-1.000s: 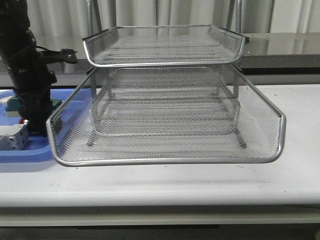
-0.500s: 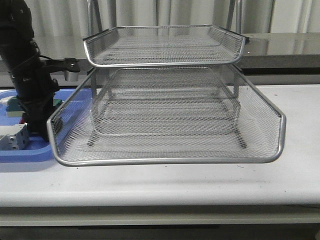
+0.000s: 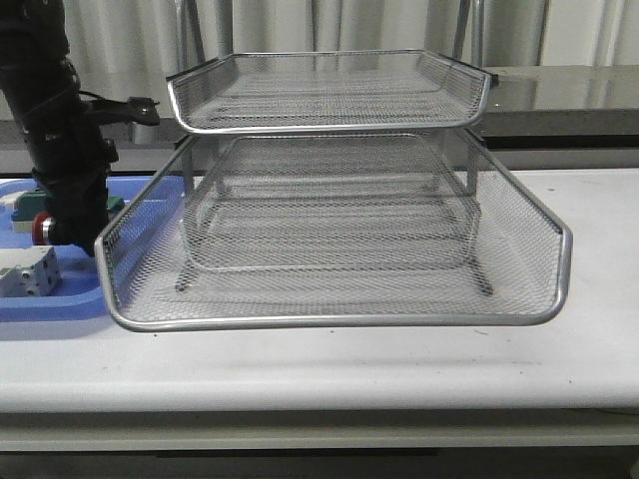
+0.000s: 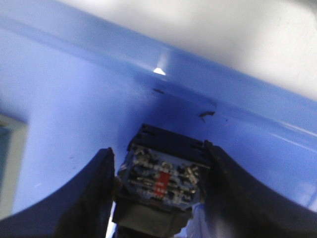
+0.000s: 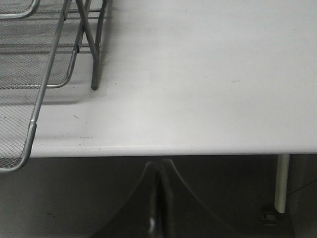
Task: Place button on rack with both arms
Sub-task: 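Lower the left gripper into the blue tray and grasp the red button, then lift the red button with the left gripper over the open tray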
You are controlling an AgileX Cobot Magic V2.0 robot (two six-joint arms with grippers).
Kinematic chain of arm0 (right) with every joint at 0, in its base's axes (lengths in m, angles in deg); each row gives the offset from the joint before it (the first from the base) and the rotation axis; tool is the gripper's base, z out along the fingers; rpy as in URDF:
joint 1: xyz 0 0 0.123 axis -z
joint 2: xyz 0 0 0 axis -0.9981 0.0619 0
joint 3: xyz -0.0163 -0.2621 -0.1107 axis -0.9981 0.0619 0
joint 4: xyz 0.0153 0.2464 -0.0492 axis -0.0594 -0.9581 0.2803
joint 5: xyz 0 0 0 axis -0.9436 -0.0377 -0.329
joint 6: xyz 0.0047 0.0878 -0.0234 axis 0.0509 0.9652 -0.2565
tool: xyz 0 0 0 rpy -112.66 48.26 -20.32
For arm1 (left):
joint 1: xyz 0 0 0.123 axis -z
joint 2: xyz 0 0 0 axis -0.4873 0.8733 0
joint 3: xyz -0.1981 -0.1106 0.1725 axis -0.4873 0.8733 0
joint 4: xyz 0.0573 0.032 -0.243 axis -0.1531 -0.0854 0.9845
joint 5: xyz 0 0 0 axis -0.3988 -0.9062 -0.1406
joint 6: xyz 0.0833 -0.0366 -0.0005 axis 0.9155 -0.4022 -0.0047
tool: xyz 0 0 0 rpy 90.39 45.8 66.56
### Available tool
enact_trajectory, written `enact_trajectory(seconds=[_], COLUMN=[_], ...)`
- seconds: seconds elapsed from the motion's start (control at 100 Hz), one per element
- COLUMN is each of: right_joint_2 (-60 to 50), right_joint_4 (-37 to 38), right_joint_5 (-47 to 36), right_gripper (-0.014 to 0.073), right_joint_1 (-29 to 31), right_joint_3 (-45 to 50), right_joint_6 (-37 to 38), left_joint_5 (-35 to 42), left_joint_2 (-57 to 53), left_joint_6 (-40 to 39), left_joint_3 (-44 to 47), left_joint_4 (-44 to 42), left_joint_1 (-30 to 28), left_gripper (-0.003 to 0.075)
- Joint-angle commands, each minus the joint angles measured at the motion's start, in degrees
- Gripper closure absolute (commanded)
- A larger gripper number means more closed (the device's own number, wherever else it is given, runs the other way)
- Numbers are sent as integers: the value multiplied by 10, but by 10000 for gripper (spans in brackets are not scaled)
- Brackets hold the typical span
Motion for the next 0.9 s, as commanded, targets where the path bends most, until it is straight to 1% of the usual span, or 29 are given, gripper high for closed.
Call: enact_trajectory(seconds=[0.0,0.18,0.26,0.41,0.61,0.76,0.89], right_joint_2=[4,4,4,4,4,4,4], right_joint_4=[14,14,14,14,14,14,14], right_joint_5=[-40,-40,-40,-40,-40,-40,-40], right_gripper=[703,703,703,703,703,703,703], right_joint_1=[-2,-2,-2,-2,-2,-2,-2], right_joint_3=[-20,-20,-20,-20,-20,-20,-20], right_joint_6=[-1,-1,-1,-1,-1,-1,-1], left_joint_5=[-29,-107,-106,-106,-106,-106,-106], left_joint_2=[-49,-77,-99,-152,-221,-269,-300], left_joint_6=[-17,-47,-75,-82,-109,-124,-124], left_joint_3=[-46,-118,-138,-142,-142,-124,-87], left_joint_4=[5,6,6,18,79,92,92], left_joint_1=[1,1,1,1,4,34,86], left_gripper=[741,741,741,741,741,741,741])
